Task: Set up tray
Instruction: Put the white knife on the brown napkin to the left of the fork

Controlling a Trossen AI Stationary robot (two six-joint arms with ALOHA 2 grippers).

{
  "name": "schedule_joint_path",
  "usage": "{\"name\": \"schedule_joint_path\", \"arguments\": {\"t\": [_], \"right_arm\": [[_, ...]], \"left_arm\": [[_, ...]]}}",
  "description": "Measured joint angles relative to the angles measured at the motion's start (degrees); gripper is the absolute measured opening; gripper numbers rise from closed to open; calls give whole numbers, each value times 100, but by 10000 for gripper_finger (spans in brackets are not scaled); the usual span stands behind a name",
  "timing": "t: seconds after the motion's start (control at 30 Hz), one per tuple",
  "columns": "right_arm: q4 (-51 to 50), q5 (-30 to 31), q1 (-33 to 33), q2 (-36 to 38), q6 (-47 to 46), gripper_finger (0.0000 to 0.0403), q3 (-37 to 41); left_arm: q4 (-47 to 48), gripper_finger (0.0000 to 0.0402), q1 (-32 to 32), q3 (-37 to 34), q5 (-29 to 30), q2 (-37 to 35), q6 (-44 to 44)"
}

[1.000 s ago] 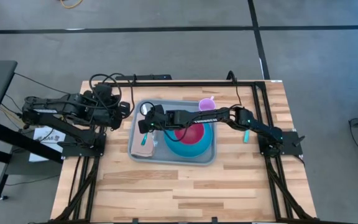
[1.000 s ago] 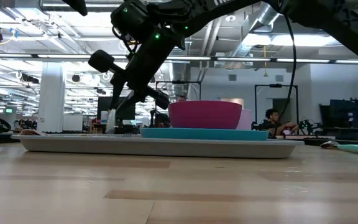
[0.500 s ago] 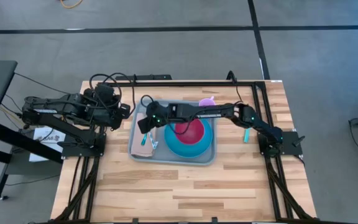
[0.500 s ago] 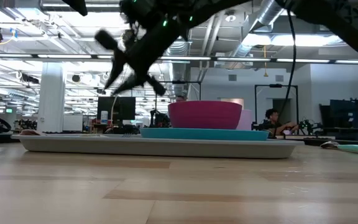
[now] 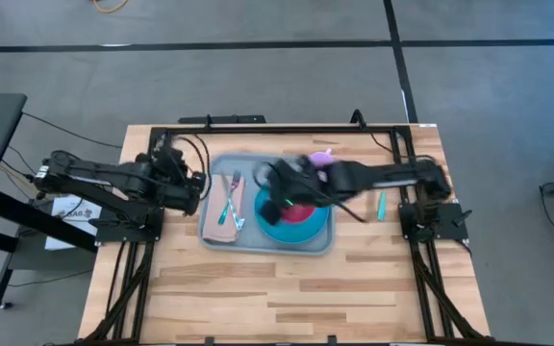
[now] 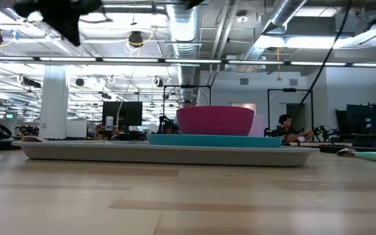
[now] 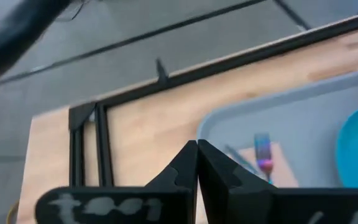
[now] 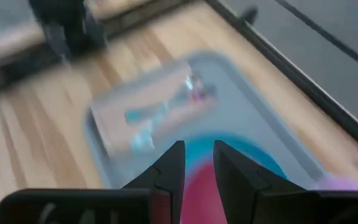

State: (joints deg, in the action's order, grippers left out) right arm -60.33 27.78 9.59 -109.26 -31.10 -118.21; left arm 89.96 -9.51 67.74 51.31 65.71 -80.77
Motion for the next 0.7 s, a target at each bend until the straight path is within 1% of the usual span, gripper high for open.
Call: {"name": "schedule_joint_path", "arguments": {"t": [0.1, 0.17, 0.23, 0.3, 0.4, 0.5, 0.57, 0.7], "right_arm": [[-1235, 316, 545, 376, -351, 77, 0], [-2018, 622, 906, 538, -747, 77, 16], [-2575, 993, 1229, 709, -1224, 77, 143], [-3004, 1288, 1516, 892, -1697, 77, 385], [-2879, 1326, 1836, 1278, -1836, 77, 1111], [-2789, 1127, 2049, 1715, -1871, 77, 1955], [-2632, 1105, 2166, 2047, -1890, 77, 2612], [-1700, 1155, 2231, 2761, -1943, 77, 4074]], "left_arm": [[5, 0, -34, -497, -205, 4, -655], [5, 0, -34, -724, -461, 4, -859], [8, 0, -51, -876, -777, 4, -1093], [10, 0, -146, -914, -910, 4, -1327], [-24, 0, -335, -913, -917, 57, -1465], [-389, 0, -555, -913, -1255, 155, -1355], [-843, 0, -725, -913, -1459, 300, -1071], [-1453, 0, -930, -913, -1449, 673, -323]]}}
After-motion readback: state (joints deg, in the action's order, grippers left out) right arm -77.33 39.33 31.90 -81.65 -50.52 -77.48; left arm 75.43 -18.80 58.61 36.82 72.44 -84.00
